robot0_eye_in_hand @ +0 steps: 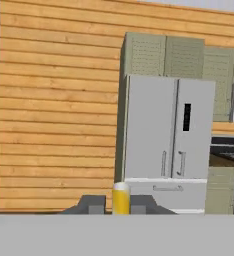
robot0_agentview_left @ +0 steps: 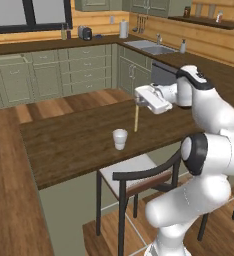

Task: Take a straw from the drawer in front and place it inside the glass cup on the dining counter.

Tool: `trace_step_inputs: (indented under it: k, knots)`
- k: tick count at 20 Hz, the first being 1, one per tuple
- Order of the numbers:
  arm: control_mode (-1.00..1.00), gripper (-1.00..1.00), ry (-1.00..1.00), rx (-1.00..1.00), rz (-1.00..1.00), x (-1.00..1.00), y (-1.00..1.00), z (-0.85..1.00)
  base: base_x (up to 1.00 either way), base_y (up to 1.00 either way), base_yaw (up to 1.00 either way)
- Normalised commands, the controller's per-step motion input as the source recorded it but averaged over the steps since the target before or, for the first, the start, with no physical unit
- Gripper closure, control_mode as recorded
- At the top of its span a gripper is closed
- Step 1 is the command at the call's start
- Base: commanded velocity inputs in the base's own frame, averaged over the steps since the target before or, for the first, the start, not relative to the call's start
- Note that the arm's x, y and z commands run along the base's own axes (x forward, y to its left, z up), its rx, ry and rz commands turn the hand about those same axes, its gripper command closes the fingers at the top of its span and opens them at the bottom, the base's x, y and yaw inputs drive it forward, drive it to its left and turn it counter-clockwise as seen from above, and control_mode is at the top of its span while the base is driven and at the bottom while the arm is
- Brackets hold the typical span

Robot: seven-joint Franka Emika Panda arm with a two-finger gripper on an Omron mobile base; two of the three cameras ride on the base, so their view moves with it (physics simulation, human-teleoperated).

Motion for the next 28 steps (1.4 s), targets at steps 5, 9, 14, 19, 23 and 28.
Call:
trace_step_inputs:
  k: [5, 9, 14, 19, 23, 28]
  knots:
    - [-1.00, 1.00, -0.06, 0.03, 0.18, 0.31, -0.11, -0.04, 0.00, 0.00, 0.00]
    - [-1.00, 1.00, 0.00, 0.14, 0.17, 0.25, 0.00, -0.05, 0.00, 0.00, 0.00]
    - [-1.00, 1.00, 0.00, 0.12, 0.12, 0.04, 0.00, -0.29, 0.00, 0.00, 0.00]
    - [-1.00, 1.00, 0.00, 0.03, 0.08, 0.00, 0.00, -0.30, 0.00, 0.00, 0.00]
    - [-1.00, 1.00, -0.02, 0.00, 0.01, 0.11, 0.00, -0.11, 0.00, 0.00, 0.00]
    - [-1.00, 1.00, 0.00, 0.00, 0.00, 0.22, 0.00, -0.03, 0.00, 0.00, 0.00]
